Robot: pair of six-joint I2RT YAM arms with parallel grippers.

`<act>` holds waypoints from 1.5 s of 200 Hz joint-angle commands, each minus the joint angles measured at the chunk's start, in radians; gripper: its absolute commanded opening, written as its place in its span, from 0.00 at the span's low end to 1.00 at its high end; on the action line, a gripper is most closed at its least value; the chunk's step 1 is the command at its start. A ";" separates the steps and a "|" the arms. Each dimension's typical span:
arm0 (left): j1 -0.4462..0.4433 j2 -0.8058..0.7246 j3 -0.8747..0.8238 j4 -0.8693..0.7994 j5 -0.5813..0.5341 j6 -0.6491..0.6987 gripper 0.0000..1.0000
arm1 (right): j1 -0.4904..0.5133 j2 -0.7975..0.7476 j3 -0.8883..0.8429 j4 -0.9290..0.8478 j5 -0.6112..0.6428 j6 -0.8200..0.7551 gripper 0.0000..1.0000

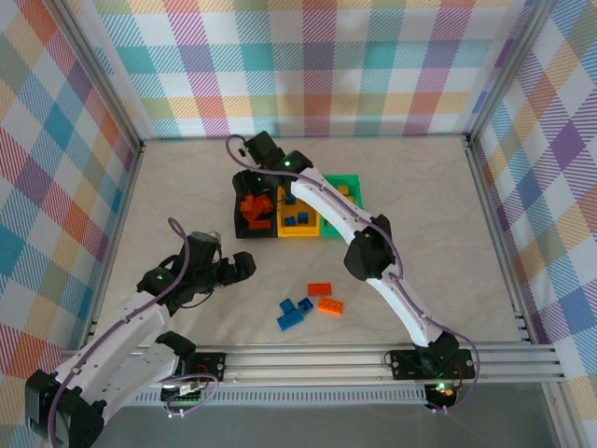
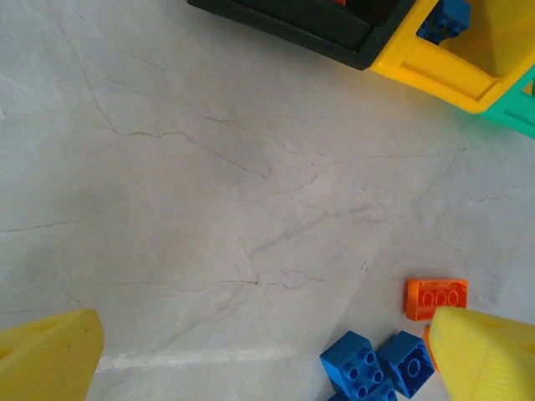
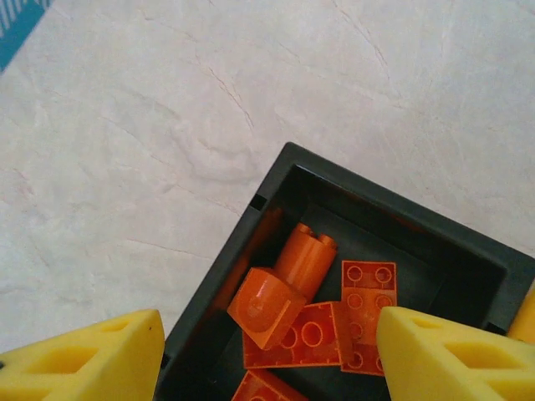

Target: Sort the legos into containers by color

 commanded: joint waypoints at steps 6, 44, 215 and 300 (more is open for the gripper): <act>-0.007 0.027 0.031 0.019 0.051 0.042 1.00 | 0.007 -0.023 0.049 -0.101 0.016 -0.001 0.64; -0.046 0.070 0.040 0.034 0.046 0.050 1.00 | 0.041 -0.125 -0.074 -0.107 0.064 -0.047 0.59; -0.688 0.552 0.187 -0.001 -0.085 0.174 0.83 | -0.008 -1.165 -1.647 0.393 0.100 0.177 0.83; -0.770 0.700 0.197 0.027 -0.214 0.215 0.63 | -0.037 -1.253 -1.707 0.411 0.105 0.179 0.84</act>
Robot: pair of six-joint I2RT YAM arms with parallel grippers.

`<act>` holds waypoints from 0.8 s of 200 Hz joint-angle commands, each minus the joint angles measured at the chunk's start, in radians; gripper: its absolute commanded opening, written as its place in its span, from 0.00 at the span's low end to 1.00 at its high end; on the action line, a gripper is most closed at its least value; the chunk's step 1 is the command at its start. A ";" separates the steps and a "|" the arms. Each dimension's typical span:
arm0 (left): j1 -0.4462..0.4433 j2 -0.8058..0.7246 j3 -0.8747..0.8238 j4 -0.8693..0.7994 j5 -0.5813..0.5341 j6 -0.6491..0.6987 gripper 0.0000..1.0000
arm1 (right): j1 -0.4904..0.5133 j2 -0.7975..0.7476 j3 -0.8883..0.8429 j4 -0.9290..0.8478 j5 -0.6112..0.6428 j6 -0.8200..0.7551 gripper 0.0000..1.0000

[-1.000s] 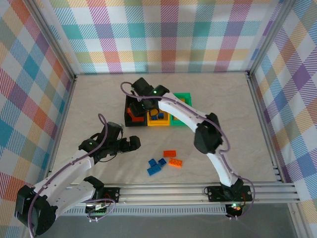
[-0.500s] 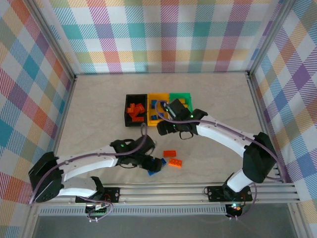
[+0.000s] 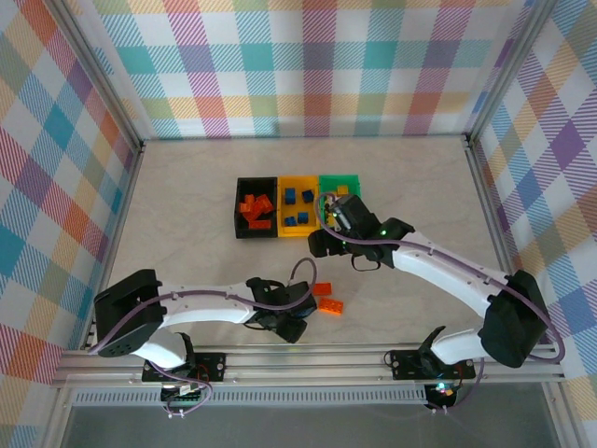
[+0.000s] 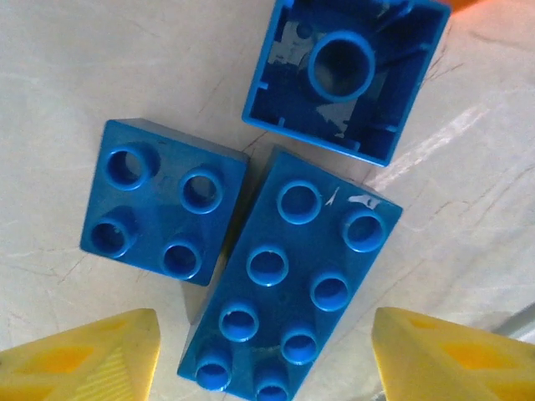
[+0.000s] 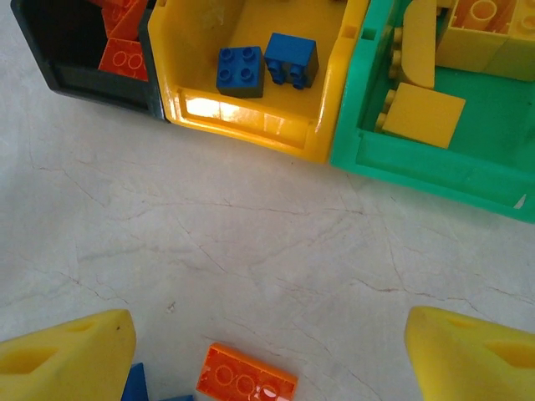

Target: Sort the legos into containers by color

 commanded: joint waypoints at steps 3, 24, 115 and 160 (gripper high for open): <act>-0.023 0.036 0.024 0.003 -0.049 0.029 0.61 | -0.014 -0.032 -0.019 0.028 0.007 0.016 0.84; -0.026 0.052 0.027 -0.001 -0.053 0.032 0.54 | -0.023 -0.041 -0.021 0.028 0.007 0.015 0.84; 0.014 -0.061 0.012 -0.056 -0.146 -0.021 0.34 | -0.038 -0.054 -0.044 0.043 -0.004 0.028 0.84; 0.061 -0.213 0.074 -0.123 -0.104 -0.036 0.33 | -0.050 -0.070 -0.072 0.057 -0.013 0.040 0.85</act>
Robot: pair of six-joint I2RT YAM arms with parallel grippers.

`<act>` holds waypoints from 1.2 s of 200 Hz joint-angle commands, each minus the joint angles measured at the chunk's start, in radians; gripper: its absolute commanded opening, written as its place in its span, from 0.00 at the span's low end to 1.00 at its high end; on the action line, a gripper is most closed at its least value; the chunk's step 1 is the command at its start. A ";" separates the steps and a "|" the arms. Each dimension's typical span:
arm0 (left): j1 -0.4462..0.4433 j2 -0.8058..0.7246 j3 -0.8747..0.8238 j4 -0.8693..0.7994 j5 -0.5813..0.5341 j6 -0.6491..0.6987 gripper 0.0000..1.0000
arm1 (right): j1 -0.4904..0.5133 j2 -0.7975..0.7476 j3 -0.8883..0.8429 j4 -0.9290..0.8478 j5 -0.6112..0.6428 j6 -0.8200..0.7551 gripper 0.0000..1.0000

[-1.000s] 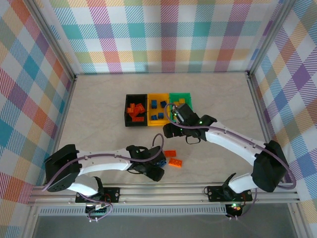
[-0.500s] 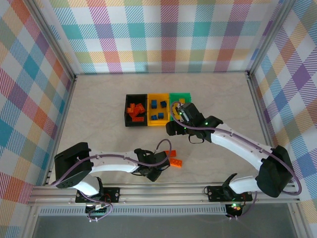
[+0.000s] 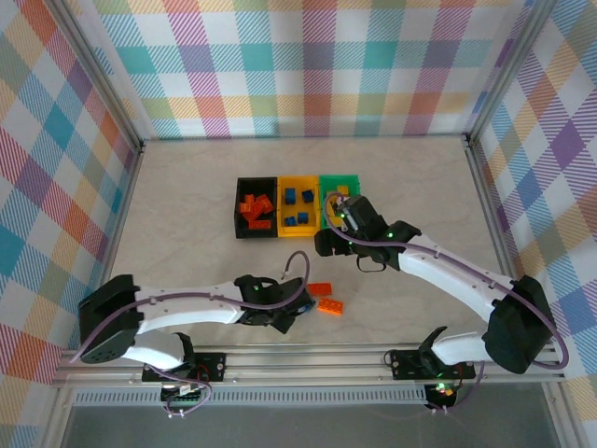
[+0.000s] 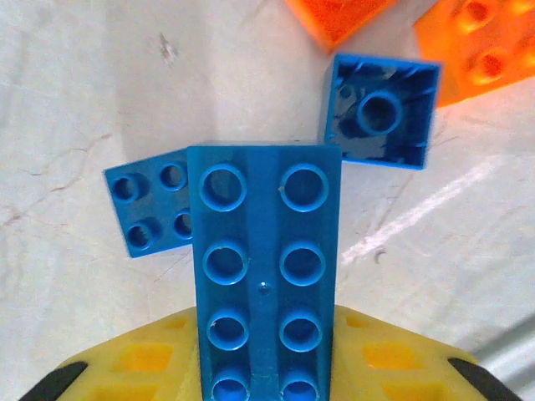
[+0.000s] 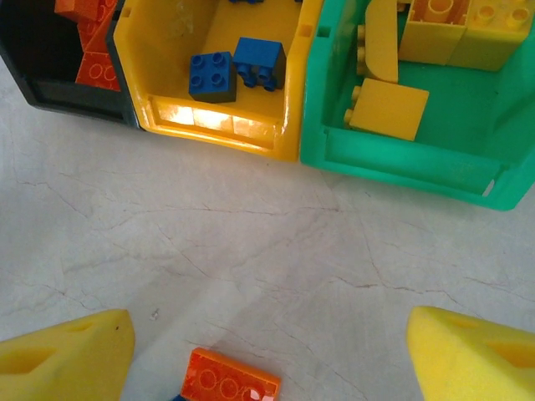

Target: Sort the legos into containers by color

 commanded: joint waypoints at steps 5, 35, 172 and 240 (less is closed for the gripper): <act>0.064 -0.094 0.054 -0.064 0.020 -0.025 0.33 | -0.014 -0.036 -0.021 0.025 -0.010 0.021 0.85; 0.253 -0.145 0.102 -0.024 0.096 -0.008 0.33 | -0.025 -0.077 -0.052 0.028 -0.001 0.033 0.85; 0.621 0.625 0.914 -0.031 0.176 0.070 0.30 | -0.034 -0.196 -0.162 -0.035 -0.018 0.055 0.85; 0.642 0.792 1.060 -0.097 0.182 0.042 0.35 | -0.034 -0.158 -0.146 -0.070 -0.141 -0.004 0.87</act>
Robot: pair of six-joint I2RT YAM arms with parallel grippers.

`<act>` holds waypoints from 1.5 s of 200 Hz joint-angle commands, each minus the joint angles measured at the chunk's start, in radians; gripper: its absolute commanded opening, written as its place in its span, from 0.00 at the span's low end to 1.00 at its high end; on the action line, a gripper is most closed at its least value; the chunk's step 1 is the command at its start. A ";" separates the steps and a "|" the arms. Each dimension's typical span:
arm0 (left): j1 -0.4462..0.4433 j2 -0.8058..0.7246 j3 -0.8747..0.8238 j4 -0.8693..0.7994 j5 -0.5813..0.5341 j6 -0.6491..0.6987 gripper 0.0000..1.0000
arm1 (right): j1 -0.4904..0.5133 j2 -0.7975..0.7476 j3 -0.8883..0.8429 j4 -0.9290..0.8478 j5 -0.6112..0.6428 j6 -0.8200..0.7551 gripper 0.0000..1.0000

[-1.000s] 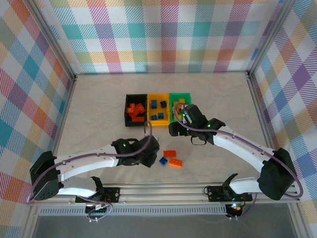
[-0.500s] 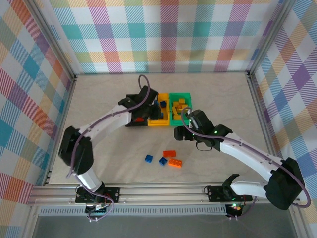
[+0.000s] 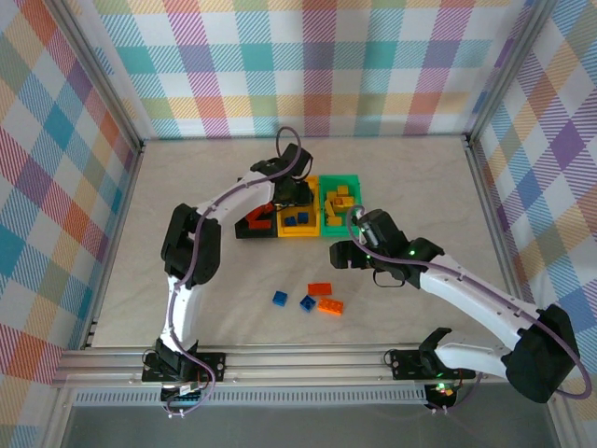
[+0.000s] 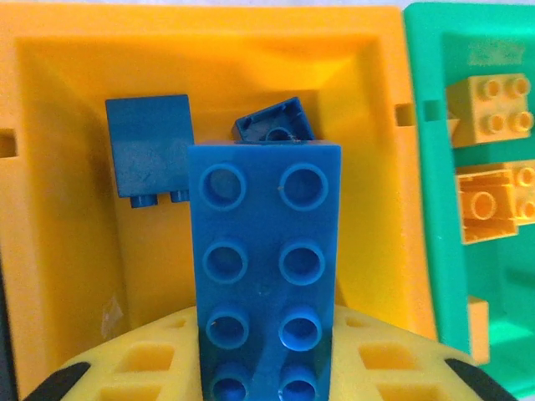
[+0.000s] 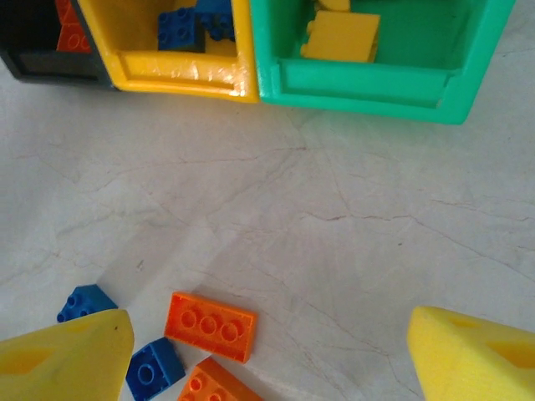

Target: Sort the legos into containers by color

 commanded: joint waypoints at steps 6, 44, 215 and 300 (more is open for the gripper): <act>0.008 0.044 0.077 -0.070 0.000 -0.011 0.37 | -0.007 0.050 0.019 -0.047 -0.093 -0.047 0.87; 0.008 0.036 0.084 -0.067 0.027 -0.015 0.70 | -0.007 0.029 -0.025 -0.031 -0.201 -0.107 0.87; -0.018 -0.972 -0.958 0.105 0.111 -0.147 0.93 | 0.252 0.313 -0.127 0.013 -0.169 -0.039 0.44; -0.007 -1.153 -1.119 0.052 0.095 -0.199 0.95 | 0.251 0.540 0.112 0.125 -0.154 -0.095 0.37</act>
